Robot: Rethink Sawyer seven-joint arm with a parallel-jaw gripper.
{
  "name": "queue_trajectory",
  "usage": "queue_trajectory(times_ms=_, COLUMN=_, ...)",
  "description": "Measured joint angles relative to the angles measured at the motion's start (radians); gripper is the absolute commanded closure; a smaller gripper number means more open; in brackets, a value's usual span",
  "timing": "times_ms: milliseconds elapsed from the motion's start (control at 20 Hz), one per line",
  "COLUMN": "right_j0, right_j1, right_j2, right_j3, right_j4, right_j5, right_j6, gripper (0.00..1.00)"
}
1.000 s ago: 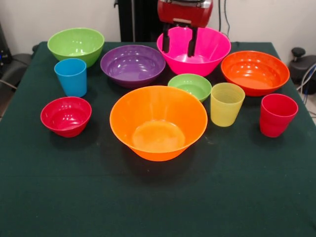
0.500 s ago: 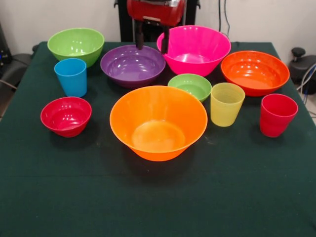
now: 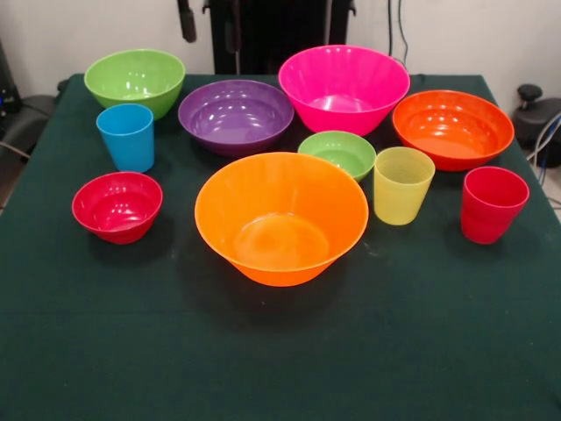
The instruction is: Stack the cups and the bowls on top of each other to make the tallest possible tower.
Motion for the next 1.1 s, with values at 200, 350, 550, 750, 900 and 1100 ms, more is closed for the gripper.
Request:
queue_trajectory(times_ms=200, right_j0=-0.066, right_j1=-0.022, right_j2=0.043, right_j3=-0.018, right_j4=-0.022, right_j5=0.022, right_j6=-0.018, gripper=0.0)
queue_trajectory(times_ms=350, right_j0=-0.118, right_j1=-0.024, right_j2=0.078, right_j3=-0.021, right_j4=-0.049, right_j5=0.02, right_j6=-0.037, gripper=0.0)
queue_trajectory(times_ms=550, right_j0=-0.177, right_j1=-0.005, right_j2=0.118, right_j3=-0.021, right_j4=-0.099, right_j5=-0.014, right_j6=-0.051, gripper=0.0)
queue_trajectory(times_ms=750, right_j0=-0.225, right_j1=0.032, right_j2=0.154, right_j3=-0.021, right_j4=-0.16, right_j5=-0.091, right_j6=-0.051, gripper=0.0)
queue_trajectory(times_ms=900, right_j0=-0.259, right_j1=0.068, right_j2=0.182, right_j3=-0.018, right_j4=-0.213, right_j5=-0.167, right_j6=-0.051, gripper=0.0)
queue_trajectory(times_ms=1100, right_j0=-0.292, right_j1=0.115, right_j2=0.209, right_j3=-0.008, right_j4=-0.27, right_j5=-0.254, right_j6=-0.051, gripper=0.0)
